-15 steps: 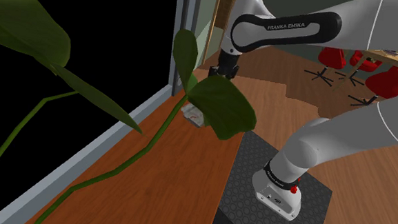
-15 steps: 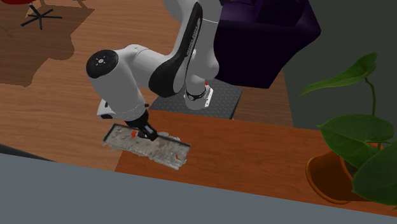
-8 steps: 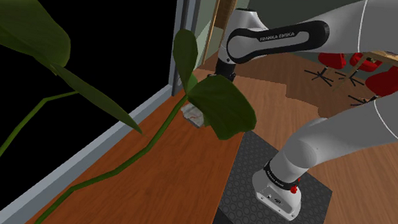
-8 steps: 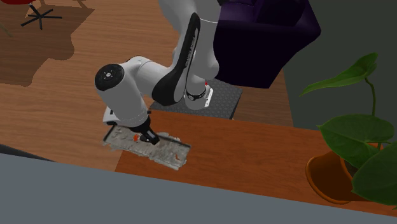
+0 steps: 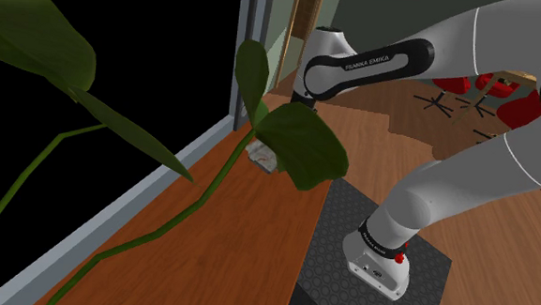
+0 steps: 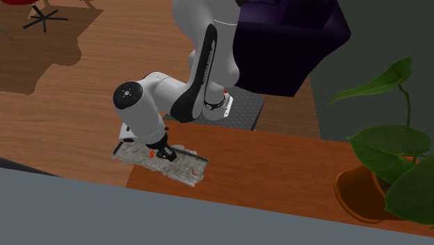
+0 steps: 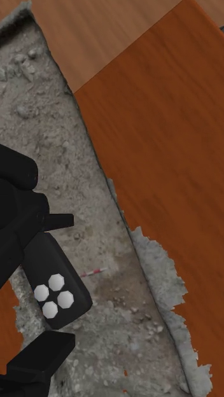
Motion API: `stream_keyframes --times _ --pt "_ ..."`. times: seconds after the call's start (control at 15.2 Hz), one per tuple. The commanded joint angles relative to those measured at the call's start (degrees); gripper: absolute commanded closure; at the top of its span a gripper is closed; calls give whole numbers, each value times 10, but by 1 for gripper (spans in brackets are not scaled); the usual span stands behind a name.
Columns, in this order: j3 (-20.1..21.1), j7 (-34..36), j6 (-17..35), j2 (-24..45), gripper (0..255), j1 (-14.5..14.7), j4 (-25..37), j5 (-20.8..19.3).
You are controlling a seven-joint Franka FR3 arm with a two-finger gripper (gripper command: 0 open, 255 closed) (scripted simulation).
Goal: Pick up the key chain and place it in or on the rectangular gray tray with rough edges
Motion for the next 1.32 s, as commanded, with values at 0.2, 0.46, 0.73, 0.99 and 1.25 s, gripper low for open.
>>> stream_keyframes --times 0.2,0.46,0.73,0.99,1.25 --pt "0 0 2 0 255 0 -1 0" --pt "0 0 2 0 0 0 -1 0" --pt "0 0 2 0 0 0 -1 0" --pt "-5 -1 -81 -36 0 0 46 0" --pt "-5 -1 -81 -36 0 0 46 0"
